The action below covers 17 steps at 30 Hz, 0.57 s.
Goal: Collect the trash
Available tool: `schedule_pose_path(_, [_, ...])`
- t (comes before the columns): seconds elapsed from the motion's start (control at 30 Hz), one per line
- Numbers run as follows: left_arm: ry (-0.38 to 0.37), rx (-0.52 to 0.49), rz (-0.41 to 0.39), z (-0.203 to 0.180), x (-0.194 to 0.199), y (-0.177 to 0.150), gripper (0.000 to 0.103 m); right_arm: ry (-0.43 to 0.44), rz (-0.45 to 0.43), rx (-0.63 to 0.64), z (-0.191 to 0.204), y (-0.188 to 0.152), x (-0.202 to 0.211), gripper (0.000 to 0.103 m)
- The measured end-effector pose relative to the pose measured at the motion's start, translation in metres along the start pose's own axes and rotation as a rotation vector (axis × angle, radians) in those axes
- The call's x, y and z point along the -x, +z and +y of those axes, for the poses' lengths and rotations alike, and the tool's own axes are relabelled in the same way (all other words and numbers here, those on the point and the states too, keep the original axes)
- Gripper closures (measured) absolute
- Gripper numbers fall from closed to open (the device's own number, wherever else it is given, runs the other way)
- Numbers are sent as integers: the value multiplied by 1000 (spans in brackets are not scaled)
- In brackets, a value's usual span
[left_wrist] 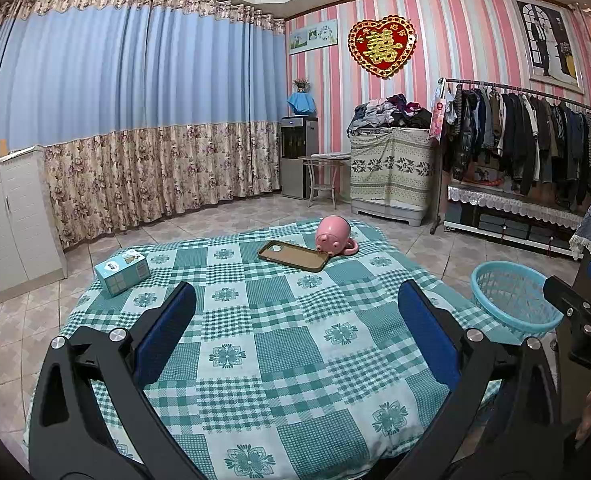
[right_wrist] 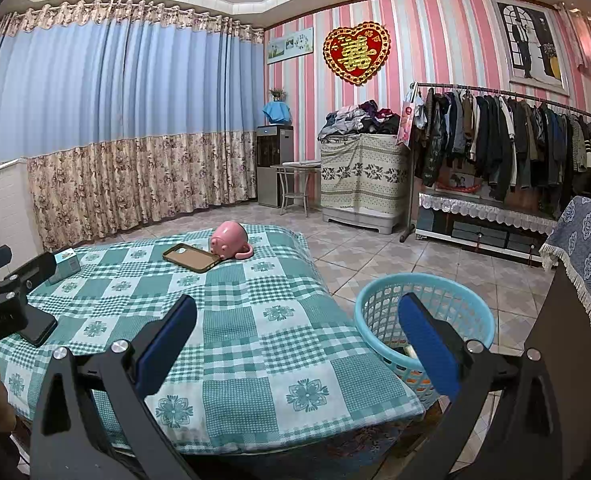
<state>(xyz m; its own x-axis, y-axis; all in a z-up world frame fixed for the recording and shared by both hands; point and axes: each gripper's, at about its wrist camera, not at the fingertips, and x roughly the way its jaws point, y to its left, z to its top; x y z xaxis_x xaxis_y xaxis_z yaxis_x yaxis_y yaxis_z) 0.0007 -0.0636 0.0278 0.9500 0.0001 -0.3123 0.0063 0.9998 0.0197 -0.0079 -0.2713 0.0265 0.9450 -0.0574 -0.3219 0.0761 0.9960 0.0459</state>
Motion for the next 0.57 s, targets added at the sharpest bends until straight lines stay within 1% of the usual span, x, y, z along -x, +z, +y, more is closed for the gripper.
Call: schedule_pose_path(0.57, [-4, 1, 4, 1, -1, -1, 5, 0, -1, 0, 0, 0, -1, 4])
